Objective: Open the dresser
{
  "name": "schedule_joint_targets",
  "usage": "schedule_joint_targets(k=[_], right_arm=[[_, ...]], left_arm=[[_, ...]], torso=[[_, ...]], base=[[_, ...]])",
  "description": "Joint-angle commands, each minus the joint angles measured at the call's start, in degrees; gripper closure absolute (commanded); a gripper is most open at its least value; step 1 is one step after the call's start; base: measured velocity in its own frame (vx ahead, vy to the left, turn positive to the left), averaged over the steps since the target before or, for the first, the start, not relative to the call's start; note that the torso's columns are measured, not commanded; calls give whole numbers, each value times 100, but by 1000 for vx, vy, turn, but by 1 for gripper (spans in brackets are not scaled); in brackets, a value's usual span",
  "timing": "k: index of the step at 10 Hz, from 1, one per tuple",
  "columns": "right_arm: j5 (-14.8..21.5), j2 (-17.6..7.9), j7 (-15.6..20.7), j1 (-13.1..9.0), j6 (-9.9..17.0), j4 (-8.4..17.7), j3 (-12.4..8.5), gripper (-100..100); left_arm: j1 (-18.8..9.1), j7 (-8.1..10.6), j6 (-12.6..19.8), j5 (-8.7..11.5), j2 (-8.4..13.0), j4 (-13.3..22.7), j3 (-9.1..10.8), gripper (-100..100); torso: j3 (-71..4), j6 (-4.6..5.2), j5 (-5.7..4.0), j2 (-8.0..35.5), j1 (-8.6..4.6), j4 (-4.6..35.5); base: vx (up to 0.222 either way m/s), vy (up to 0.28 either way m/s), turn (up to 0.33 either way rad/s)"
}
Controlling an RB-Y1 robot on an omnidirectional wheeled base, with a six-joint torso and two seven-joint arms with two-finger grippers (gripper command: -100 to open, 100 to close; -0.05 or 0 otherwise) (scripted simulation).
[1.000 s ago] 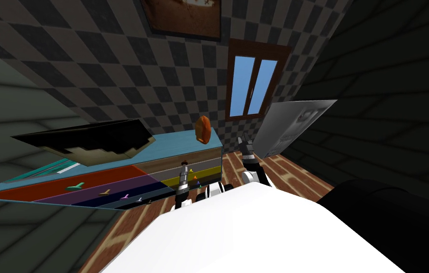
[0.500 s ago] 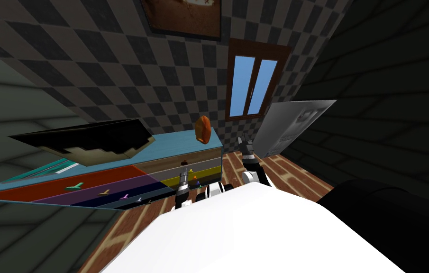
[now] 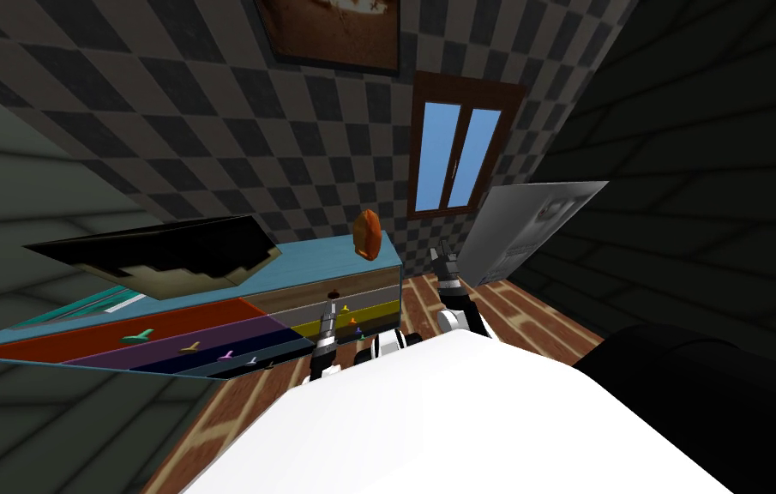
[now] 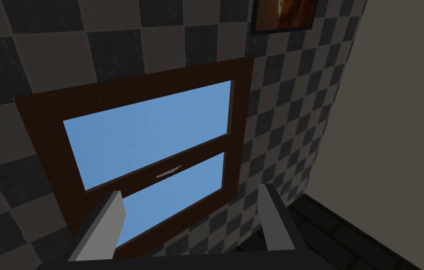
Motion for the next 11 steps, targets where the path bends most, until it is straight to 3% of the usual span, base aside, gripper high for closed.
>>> schedule_joint_targets(k=[1, 11], right_arm=[[0, 0, 0, 0, 0, 0, 0, 0], [0, 0, 0, 0, 0, 0, 0, 0]], left_arm=[[-104, 66, 259, 128, 291, -87, 11, -100], [-612, 371, 1394, 694, 244, -351, 70, -100]], torso=[[2, -1, -1, 4, -1, 1], [0, -1, 1, 0, 8, 0]], base=[[-37, -64, 47], [-39, -72, 41]])
